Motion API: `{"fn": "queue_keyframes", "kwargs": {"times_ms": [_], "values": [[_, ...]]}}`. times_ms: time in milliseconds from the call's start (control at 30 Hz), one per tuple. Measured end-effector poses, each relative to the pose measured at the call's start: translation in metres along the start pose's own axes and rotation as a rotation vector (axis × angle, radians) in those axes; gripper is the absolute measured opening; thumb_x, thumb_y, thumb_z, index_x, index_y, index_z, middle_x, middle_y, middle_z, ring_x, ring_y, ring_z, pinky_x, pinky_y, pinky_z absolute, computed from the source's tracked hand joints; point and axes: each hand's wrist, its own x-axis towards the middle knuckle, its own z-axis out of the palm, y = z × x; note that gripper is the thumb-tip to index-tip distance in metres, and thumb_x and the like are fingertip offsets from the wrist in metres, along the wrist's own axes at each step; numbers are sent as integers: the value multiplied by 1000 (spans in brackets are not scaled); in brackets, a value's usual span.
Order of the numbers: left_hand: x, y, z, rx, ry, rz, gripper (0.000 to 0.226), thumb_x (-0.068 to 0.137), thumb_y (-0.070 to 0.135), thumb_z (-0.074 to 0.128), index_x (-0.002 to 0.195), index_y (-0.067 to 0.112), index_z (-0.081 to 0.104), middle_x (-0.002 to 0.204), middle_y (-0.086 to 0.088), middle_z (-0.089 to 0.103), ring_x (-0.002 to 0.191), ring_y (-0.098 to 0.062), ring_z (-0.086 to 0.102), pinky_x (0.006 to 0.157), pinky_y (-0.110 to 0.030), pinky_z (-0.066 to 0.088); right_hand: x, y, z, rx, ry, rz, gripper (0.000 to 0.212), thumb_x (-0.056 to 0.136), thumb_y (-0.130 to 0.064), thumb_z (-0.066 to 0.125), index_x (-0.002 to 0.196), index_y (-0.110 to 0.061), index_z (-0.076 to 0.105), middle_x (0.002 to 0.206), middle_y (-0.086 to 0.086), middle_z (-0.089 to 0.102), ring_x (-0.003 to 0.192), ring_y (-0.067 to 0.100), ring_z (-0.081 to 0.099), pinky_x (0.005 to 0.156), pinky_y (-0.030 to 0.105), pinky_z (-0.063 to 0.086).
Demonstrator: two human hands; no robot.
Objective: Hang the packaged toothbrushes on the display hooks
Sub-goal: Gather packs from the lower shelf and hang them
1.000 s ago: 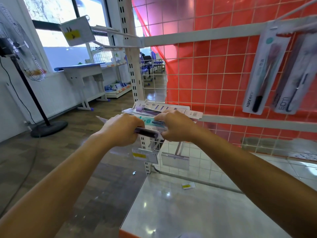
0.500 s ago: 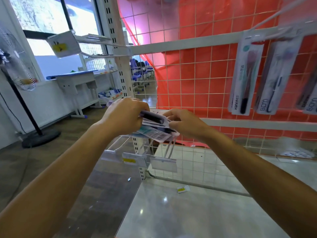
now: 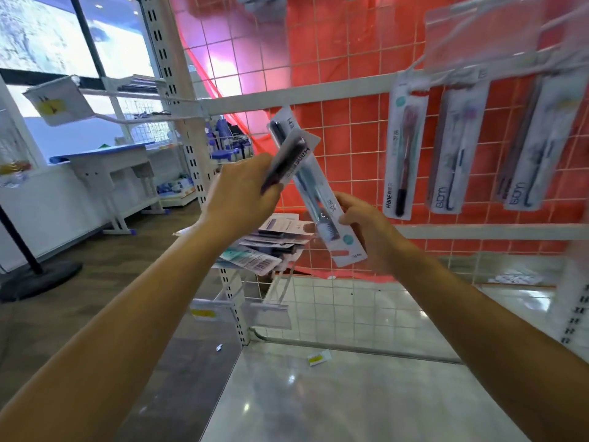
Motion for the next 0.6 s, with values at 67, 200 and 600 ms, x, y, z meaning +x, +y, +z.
{"fn": "queue_keyframes", "kwargs": {"times_ms": [67,200,600], "values": [[3,9,5,-58,2,-40,22,92,25,61,106,9,60,87,0,58,75,-22,52,69,-29,37,-6,-1,-7,40,-18,-22,46,71,-15,43,113,-29,57,106,12,64,91,31,60,85,52,51],[7,28,13,-262,-7,-155,19,92,21,61,104,8,59,90,-4,59,82,-22,56,63,-26,39,-17,-2,-22,121,-41,-64,45,80,-8,47,119,-29,52,105,2,68,92,22,71,75,40,58],[21,69,37,-876,-53,-395,12,94,16,62,93,28,64,96,1,71,94,-21,69,92,-45,54,-48,2,-63,175,-31,-32,48,78,-11,57,124,-25,53,104,1,72,96,26,70,72,38,59]]}}
